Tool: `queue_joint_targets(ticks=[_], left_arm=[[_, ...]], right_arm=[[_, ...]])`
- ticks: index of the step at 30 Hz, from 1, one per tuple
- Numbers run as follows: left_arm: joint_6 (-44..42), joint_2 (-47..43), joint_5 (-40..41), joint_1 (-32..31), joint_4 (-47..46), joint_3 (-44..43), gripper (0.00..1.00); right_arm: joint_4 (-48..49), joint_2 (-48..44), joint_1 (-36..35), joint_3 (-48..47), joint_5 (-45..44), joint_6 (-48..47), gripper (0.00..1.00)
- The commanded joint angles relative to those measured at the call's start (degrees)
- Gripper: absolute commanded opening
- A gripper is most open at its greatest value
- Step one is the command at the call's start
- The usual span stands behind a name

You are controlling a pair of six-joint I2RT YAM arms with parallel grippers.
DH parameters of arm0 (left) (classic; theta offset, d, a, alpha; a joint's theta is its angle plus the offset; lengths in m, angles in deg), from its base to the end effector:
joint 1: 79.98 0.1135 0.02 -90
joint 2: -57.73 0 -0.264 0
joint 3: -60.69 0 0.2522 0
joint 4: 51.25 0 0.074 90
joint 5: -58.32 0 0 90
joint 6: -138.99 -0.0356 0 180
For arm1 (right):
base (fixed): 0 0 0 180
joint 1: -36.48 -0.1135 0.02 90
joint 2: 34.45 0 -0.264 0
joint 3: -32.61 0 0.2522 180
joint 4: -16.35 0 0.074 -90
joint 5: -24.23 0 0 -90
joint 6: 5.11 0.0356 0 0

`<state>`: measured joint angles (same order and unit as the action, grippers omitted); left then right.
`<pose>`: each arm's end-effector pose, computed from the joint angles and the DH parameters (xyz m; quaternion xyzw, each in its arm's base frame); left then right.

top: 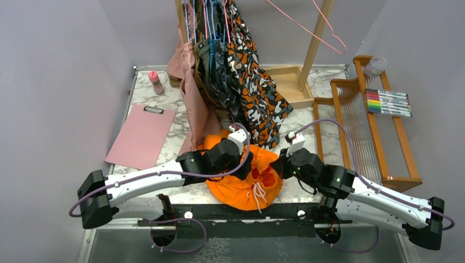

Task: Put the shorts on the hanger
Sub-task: Adjust the shorts at the center of the board.

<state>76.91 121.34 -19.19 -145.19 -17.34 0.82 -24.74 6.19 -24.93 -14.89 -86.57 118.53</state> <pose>0.1078 -0.2150 0.2671 0.2397 0.8606 -0.2513 0.3724 0.0871 0.1334 0.2552 -0.1267 0.8642 0.2315 0.4283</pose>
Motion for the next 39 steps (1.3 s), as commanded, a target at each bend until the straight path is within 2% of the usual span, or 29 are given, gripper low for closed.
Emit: queue_joint_targets(ticks=[1, 9, 12, 17, 22, 28, 32, 36, 39], left_arm=[[-3.0, 5.1, -4.4, -0.5, -4.1, -2.7, 0.81], [-6.4, 12.6, -4.1, -0.7, -8.4, -3.1, 0.79], [-7.0, 16.2, -2.7, -0.7, -8.8, -4.0, 0.73], [-5.8, 19.3, 1.6, -0.8, -10.0, -3.9, 0.51], [-5.9, 18.3, 4.3, -0.7, -9.7, -4.0, 0.01], [-4.2, 1.1, 18.3, -0.7, -5.1, -5.1, 0.0], [-9.9, -12.2, 26.1, -0.7, -2.4, -12.1, 0.0], [-16.3, -20.7, 30.2, -0.7, -2.3, -19.3, 0.0], [-17.0, -25.9, 32.2, -0.7, -0.7, -19.4, 0.0]], right_arm=[[0.4, -1.6, 0.0, 0.3, 0.4, 2.5, 0.01], [-1.1, -3.6, -0.1, -0.2, -0.6, 3.5, 0.01], [-1.7, -3.2, 0.0, -1.1, -0.8, 3.4, 0.01], [-2.4, -3.2, 0.0, -1.7, -0.5, 3.9, 0.01], [-2.2, -3.6, -0.1, -2.2, -0.6, 4.0, 0.01], [-0.9, -0.7, 0.0, -10.1, -4.3, -3.3, 0.01], [0.6, 3.7, 0.0, -21.8, -7.2, -10.6, 0.01], [4.6, 5.3, 0.0, -30.0, -9.7, -16.5, 0.01], [6.1, 4.1, 0.0, -29.3, -10.0, -15.2, 0.01]])
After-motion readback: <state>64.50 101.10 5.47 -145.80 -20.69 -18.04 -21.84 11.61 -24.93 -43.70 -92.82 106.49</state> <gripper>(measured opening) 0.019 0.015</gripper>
